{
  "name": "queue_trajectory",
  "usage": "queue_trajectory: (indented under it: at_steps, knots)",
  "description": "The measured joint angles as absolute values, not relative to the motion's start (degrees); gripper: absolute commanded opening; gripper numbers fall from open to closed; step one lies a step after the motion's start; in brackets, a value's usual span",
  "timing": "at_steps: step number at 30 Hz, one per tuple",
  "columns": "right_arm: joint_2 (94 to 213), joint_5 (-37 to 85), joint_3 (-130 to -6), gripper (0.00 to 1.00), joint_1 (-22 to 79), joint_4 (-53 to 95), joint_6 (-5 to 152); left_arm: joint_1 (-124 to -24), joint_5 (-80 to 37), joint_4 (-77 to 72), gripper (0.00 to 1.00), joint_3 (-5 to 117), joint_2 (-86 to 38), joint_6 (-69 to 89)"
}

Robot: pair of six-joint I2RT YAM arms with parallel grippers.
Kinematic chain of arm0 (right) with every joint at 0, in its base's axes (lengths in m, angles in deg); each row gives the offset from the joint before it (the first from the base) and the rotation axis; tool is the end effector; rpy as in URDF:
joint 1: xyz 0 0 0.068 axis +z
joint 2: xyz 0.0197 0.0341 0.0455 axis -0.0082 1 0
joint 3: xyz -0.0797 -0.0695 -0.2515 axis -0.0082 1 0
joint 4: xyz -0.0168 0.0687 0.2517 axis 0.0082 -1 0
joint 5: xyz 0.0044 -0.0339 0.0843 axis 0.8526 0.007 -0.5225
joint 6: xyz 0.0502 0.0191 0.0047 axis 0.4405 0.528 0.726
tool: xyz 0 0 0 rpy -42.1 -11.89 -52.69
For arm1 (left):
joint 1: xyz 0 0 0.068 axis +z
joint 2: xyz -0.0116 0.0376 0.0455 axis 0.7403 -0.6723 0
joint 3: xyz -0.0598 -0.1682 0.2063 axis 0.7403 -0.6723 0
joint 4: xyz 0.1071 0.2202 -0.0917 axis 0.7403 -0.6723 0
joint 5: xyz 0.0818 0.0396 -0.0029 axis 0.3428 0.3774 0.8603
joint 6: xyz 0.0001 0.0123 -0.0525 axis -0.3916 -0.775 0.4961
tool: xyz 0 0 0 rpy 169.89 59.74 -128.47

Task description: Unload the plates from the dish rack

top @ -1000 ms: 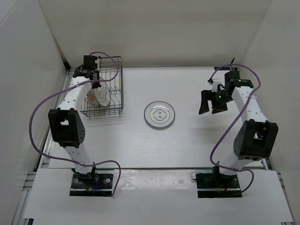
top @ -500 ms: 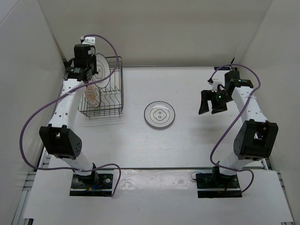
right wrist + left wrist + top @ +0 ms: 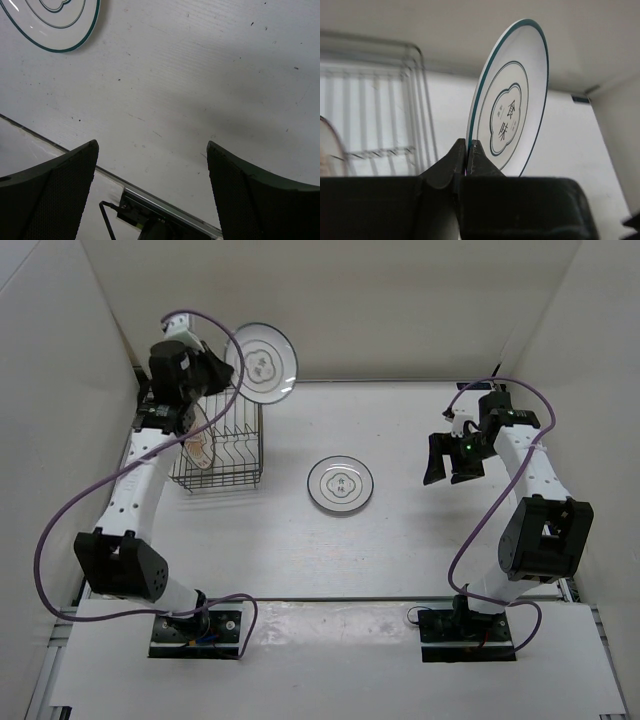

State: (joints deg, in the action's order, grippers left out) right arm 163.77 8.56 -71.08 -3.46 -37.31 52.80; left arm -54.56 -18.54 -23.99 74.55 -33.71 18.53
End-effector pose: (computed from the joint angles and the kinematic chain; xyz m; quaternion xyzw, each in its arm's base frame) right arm 0.3132 -0.0024 0.2806 -0.1255 0.9594 0.1718 0.1850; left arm 0.3388 -0.0438 0.4347 -0.0660 0.7839 -0.1799 0.5906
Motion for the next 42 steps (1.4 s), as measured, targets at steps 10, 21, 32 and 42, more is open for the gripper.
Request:
queue_trajectory:
  at_steps: [10, 21, 32, 42]
  knots:
    - [163.36, 8.62, -68.21, 0.90, -3.46, -37.36, 52.58, -61.77, -32.70, -10.79, 0.01, 54.55, -40.79, 36.35]
    - [162.33, 8.97, -67.47, 0.90, -3.46, -37.40, 51.24, -67.35, -38.27, -6.09, 0.01, 51.69, -47.80, 39.06]
    - [162.26, 9.17, -67.45, 0.90, -3.46, -37.64, 49.76, -68.68, -38.16, -10.90, 0.04, 50.66, -54.10, 36.68]
    - [162.26, 9.19, -67.45, 0.90, -3.46, -38.47, 48.80, -70.08, -37.90, -14.66, 0.17, 52.12, -57.11, 34.01]
